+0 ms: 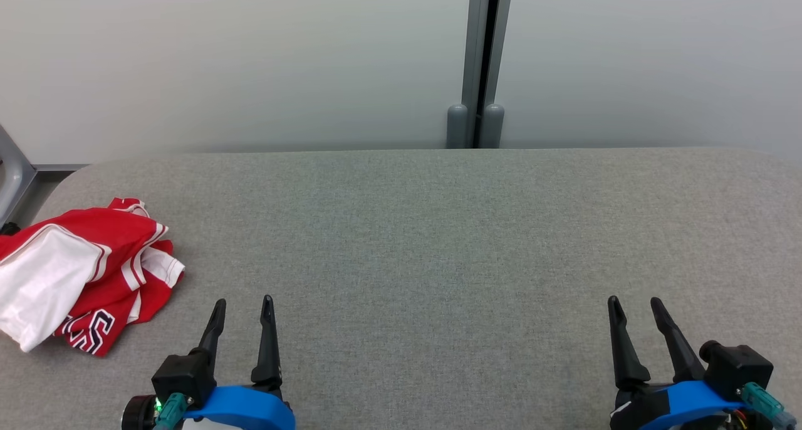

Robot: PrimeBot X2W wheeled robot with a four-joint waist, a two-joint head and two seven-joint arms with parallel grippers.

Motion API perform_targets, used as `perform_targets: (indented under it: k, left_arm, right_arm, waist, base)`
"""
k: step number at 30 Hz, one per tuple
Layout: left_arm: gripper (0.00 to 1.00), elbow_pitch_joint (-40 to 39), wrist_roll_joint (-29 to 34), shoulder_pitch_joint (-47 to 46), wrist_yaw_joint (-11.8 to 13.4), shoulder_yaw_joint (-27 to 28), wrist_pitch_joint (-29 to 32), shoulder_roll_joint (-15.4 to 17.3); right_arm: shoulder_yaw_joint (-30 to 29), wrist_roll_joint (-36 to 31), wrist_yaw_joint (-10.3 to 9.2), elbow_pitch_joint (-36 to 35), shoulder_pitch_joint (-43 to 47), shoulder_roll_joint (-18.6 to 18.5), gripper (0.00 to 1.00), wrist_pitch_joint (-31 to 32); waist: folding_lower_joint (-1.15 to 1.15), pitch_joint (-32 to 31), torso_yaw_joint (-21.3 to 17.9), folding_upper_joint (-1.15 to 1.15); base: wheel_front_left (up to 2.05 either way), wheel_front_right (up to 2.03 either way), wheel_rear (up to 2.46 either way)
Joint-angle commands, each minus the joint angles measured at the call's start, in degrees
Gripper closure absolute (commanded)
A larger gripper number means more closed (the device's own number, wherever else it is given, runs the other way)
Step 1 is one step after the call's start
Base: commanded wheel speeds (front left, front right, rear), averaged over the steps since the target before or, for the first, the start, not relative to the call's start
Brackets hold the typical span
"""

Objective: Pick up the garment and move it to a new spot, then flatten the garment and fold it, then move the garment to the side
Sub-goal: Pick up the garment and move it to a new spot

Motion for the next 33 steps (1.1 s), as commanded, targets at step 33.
perform_targets:
  k: [33]
  left_arm:
    - [0.0, 0.23, 1.56, -1.36, 0.84, -0.9, -0.22, 0.99]
  right_arm:
    - [-5.15, -3.92, 0.08, -2.23, 1.93, -0.35, 0.0, 0.94]
  waist:
    - [0.0, 1.64, 23.13, 0.0]
  base:
    - [0.0, 0.0, 0.0]
